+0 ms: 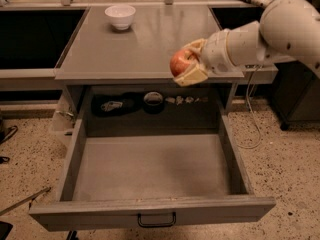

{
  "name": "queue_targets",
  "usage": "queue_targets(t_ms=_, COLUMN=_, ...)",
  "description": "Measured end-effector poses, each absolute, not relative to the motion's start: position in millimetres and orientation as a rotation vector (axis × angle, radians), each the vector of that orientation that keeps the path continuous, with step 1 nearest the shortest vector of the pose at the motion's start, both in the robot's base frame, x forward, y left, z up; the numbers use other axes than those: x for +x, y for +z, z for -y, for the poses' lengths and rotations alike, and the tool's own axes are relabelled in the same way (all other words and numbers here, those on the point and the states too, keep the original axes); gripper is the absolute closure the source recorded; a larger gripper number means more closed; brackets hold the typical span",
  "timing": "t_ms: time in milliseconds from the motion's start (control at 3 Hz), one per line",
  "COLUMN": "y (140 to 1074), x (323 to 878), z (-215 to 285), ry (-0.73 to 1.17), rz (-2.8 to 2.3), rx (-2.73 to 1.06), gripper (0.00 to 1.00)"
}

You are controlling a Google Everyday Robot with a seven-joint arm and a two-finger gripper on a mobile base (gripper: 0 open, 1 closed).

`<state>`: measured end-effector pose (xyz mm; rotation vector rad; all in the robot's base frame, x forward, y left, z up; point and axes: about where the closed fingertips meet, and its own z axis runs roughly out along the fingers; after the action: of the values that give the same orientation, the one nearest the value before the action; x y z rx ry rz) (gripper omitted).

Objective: Place apple into top drawer

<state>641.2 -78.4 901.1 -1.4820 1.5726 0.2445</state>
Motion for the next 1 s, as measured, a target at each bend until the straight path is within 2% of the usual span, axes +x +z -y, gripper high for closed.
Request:
queue_targets(t_ms=333, y=816, x=615, z=66, ry=0.348, rz=-1.615, rx=-1.54, gripper=1.0)
queue_targets(t_ms=1000, y=803, x=586, z=68, ry=0.392, rz=-1.653, rx=-1.509, gripper=1.0)
